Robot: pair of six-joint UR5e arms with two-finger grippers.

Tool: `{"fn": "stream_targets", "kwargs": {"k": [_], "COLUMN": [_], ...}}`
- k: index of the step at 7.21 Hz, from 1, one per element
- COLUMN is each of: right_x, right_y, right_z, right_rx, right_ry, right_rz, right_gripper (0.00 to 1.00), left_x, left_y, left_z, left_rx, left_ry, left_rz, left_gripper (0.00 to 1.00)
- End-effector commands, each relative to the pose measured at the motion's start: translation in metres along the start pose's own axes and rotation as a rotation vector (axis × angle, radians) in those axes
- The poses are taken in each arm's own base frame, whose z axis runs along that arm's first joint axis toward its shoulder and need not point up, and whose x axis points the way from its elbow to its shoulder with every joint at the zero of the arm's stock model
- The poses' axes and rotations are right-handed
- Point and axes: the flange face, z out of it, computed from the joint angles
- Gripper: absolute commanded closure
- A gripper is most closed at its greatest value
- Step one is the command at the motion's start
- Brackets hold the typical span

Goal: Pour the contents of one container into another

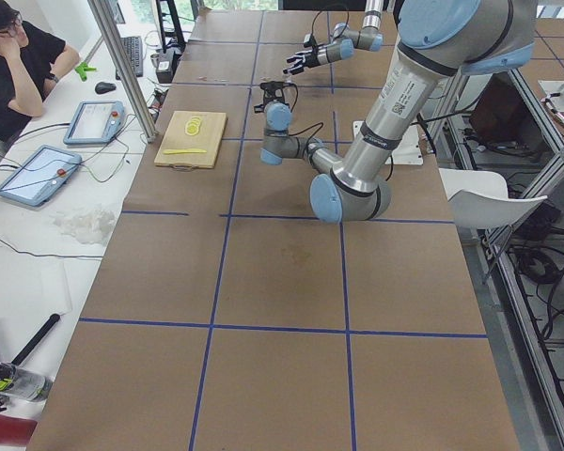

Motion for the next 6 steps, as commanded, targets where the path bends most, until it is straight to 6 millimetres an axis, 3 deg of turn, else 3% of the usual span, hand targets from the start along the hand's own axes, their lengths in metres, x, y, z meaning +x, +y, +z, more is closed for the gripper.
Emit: {"fn": "stream_targets", "kwargs": {"k": [1, 3, 6], "right_x": [0.003, -0.013, 0.004], "right_y": [0.015, 0.026, 0.047], "right_z": [0.007, 0.013, 0.024], "right_rx": [0.017, 0.031, 0.048], "right_ry": [0.009, 0.005, 0.028], "right_rz": [-0.026, -0.020, -0.075], "right_gripper": [0.00, 0.00, 0.00], "left_x": [0.000, 0.000, 0.000], "left_y": [0.001, 0.001, 0.001], "left_z": [-0.001, -0.001, -0.001], "left_rx": [-0.001, -0.001, -0.001], "left_ry": [0.000, 0.000, 0.000], "left_rz": [0.000, 0.000, 0.000], "left_gripper": [1.00, 1.00, 1.00]}}
